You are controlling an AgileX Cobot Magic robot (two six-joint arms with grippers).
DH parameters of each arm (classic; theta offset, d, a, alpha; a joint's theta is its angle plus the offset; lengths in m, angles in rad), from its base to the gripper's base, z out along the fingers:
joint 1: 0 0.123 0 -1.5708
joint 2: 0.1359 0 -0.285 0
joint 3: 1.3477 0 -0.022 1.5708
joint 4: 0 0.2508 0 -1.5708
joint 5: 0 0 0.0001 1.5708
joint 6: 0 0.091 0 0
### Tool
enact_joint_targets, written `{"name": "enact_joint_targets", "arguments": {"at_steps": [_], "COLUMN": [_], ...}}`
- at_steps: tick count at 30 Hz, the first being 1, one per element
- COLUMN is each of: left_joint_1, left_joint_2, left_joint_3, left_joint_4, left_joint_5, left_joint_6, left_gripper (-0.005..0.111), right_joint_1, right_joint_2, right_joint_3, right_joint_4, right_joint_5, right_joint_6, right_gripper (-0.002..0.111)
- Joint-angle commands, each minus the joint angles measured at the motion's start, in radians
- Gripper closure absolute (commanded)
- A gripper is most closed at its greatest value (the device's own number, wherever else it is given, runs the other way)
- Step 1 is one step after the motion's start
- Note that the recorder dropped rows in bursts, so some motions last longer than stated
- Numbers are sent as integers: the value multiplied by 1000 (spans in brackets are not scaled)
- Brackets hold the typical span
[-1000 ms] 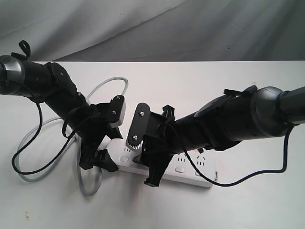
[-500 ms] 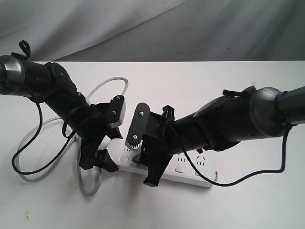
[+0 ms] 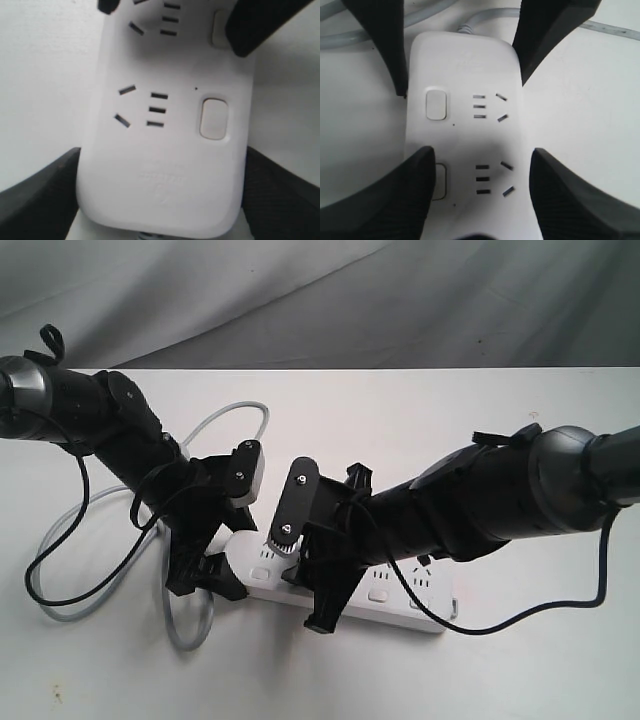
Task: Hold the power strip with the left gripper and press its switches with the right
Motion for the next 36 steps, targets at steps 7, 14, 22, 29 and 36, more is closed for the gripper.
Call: {"name": "enact_joint_targets", "arguments": {"at_steps": [7, 14, 22, 29, 36], "left_joint_1": [-5, -5, -5, -5, -5], "left_joint_2": [5, 5, 5, 5, 5], "left_joint_3": [-2, -2, -2, -2, -2], "left_joint_4": [3, 3, 3, 3, 3], "left_joint_5": [23, 23, 23, 23, 23], "left_joint_6": [-4, -4, -4, -4, -4], "left_gripper": [56, 56, 56, 56, 56], "right_joint_1": [-6, -6, -6, -17, -17], "right_joint_2": [20, -12, -161, -204, -142], "right_joint_3": [46, 14, 50, 166, 108], "right_joint_4": [-32, -27, -31, -22, -18], "right_joint_5": [-53, -51, -49, -106, -101], "right_joint_6": [-13, -13, -13, -13, -13], "right_gripper": [55, 55, 55, 55, 55]}}
